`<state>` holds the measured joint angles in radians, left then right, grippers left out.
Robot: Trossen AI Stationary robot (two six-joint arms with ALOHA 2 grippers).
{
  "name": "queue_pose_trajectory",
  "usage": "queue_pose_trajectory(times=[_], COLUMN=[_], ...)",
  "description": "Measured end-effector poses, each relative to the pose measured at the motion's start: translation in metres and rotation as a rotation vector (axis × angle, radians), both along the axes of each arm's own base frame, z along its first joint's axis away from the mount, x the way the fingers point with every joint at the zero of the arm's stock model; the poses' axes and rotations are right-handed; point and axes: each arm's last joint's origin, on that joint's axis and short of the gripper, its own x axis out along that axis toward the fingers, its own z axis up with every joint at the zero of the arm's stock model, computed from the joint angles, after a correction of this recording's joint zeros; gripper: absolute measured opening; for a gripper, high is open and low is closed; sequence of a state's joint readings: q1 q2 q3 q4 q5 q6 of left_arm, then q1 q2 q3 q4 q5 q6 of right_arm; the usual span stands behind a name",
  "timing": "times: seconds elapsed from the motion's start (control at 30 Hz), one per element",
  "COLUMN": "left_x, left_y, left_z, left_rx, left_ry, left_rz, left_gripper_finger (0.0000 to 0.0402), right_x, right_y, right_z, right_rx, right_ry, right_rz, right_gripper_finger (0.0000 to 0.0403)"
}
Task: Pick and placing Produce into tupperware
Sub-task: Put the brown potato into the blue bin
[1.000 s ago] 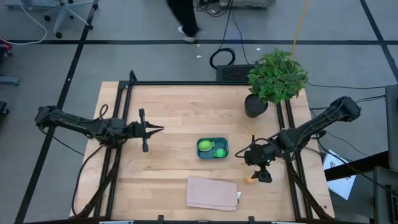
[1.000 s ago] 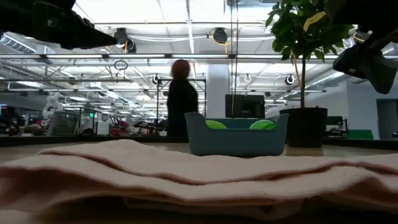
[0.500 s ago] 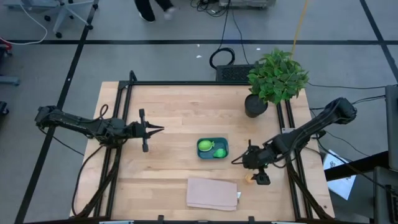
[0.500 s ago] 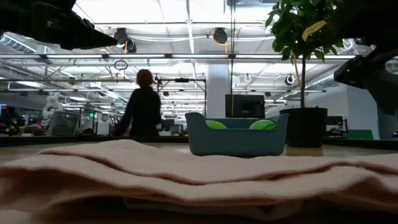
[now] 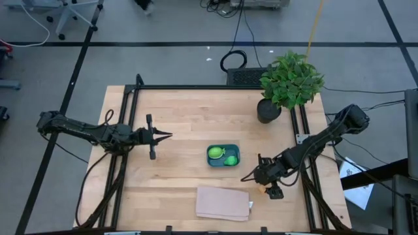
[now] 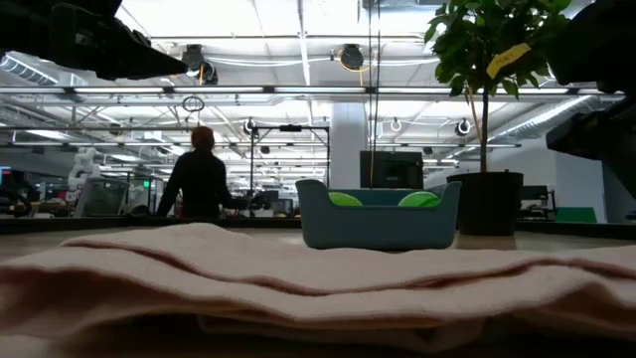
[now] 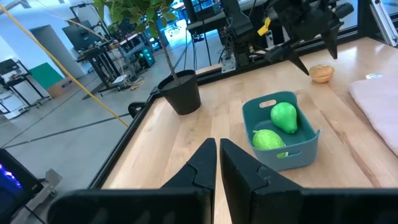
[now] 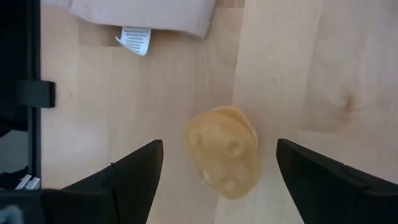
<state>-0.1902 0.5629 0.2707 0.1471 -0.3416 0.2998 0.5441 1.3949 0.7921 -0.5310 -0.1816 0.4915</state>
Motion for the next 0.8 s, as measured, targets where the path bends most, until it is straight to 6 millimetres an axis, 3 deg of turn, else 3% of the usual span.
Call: queue_pose_trajectory(times=[0.43,0.8], left_x=[0.0,-0.001], left_y=[0.0,0.0], left_z=[0.0,-0.003], left_rx=[-0.011,-0.01], left_ry=[0.001,0.03], left_rz=[0.001,0.002], left_gripper_finger=[0.0026,0.0026], right_x=[0.005,0.006], right_y=[0.012,0.013], right_z=[-0.027,-0.03], right_rx=[-0.046,-0.052], right_ry=[0.066,0.056], right_rz=[0.036,0.073], right_gripper_finger=[0.0306,0.0298])
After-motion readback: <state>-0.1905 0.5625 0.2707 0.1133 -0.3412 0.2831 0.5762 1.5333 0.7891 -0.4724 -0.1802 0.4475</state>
